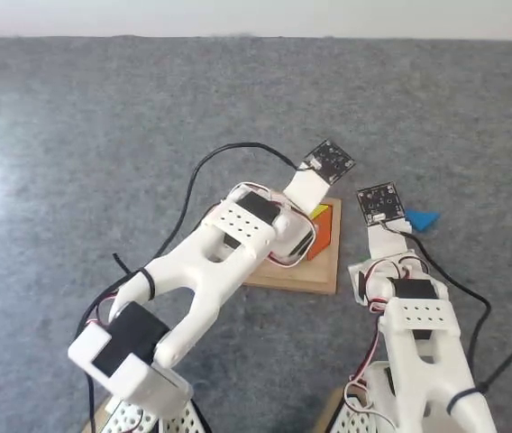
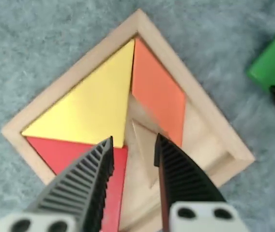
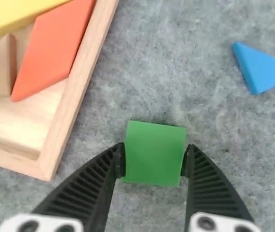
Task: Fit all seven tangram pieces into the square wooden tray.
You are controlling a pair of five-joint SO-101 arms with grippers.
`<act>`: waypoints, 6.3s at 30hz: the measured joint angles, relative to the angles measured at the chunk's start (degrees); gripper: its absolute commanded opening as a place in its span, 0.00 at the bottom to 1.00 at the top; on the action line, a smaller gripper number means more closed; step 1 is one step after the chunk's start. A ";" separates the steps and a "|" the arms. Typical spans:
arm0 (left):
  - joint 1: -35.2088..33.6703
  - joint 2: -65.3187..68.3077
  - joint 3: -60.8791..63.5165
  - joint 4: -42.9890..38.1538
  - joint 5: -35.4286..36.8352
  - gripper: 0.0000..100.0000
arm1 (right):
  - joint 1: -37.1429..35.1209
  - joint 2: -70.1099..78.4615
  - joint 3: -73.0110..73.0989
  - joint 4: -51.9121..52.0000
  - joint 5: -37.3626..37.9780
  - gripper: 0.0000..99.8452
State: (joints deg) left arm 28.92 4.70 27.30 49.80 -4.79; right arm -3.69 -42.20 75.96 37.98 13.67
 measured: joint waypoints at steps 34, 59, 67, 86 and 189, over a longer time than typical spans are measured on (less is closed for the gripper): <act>2.37 2.64 5.89 -9.67 4.31 0.13 | 0.00 0.00 0.00 0.00 0.09 0.20; 0.97 1.05 7.38 -6.15 4.22 0.13 | 0.09 0.00 0.00 0.00 0.09 0.20; 0.97 -11.34 16.79 -2.90 -0.35 0.13 | 0.09 0.00 0.00 0.00 0.09 0.20; -3.16 -3.52 7.91 -1.41 -1.14 0.13 | 0.09 0.00 0.00 0.00 0.09 0.20; 0.88 -2.37 9.49 -3.08 -5.54 0.13 | 11.52 -0.70 -2.02 0.00 -2.55 0.20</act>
State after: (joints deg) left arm 29.80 2.33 36.79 46.73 -10.33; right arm 7.82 -42.90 73.93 37.98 11.12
